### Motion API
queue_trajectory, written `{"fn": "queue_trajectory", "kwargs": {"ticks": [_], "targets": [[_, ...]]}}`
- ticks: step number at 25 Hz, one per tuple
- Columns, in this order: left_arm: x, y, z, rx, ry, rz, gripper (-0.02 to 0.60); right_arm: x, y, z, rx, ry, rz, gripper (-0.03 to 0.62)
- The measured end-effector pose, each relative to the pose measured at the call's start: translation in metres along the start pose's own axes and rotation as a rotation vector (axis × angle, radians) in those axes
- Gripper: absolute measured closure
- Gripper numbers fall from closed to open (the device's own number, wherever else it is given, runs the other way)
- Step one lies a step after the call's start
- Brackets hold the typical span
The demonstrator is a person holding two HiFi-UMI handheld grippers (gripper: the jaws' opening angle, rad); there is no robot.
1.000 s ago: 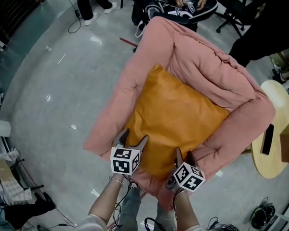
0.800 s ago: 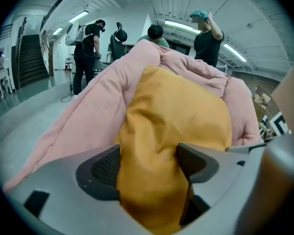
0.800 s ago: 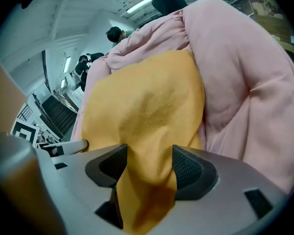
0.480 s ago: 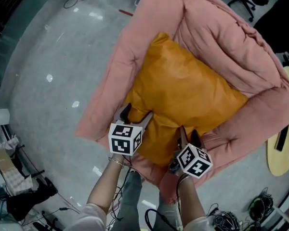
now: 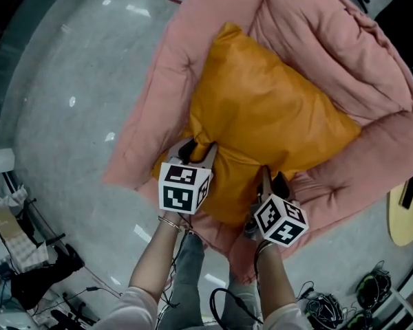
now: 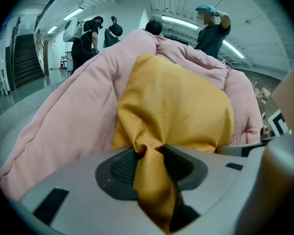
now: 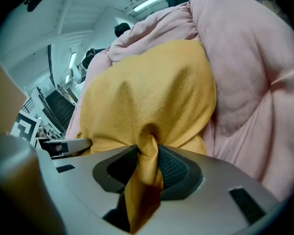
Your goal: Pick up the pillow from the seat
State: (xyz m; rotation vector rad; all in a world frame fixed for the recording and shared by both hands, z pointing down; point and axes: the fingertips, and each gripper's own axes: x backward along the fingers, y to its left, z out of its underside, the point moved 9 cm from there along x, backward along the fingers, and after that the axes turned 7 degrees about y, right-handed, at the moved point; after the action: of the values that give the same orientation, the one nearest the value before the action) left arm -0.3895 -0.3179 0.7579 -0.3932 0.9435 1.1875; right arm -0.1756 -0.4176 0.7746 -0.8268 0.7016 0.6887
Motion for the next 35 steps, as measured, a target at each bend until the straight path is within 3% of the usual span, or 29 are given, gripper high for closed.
{"fn": "queue_trajectory", "kwargs": {"ticks": [4, 9, 16, 24, 35], "targets": [[0.008, -0.004, 0.002, 0.036, 0.004, 0.04, 0.486, 0.006, 0.003, 0.003, -0.002, -0.009, -0.016, 0.505], [0.024, -0.016, 0.009, 0.071, -0.027, 0.07, 0.537, 0.019, -0.001, 0.006, -0.013, -0.018, -0.044, 0.546], [0.078, -0.029, 0.01, 0.132, -0.144, 0.1, 0.549, 0.057, 0.012, 0.007, -0.005, -0.101, -0.067, 0.554], [0.158, -0.037, 0.005, 0.144, -0.234, 0.055, 0.549, 0.111, 0.048, 0.001, 0.046, -0.144, -0.128, 0.554], [0.293, -0.019, -0.004, 0.158, -0.394, 0.05, 0.552, 0.201, 0.139, -0.008, 0.159, -0.238, -0.201, 0.554]]}}
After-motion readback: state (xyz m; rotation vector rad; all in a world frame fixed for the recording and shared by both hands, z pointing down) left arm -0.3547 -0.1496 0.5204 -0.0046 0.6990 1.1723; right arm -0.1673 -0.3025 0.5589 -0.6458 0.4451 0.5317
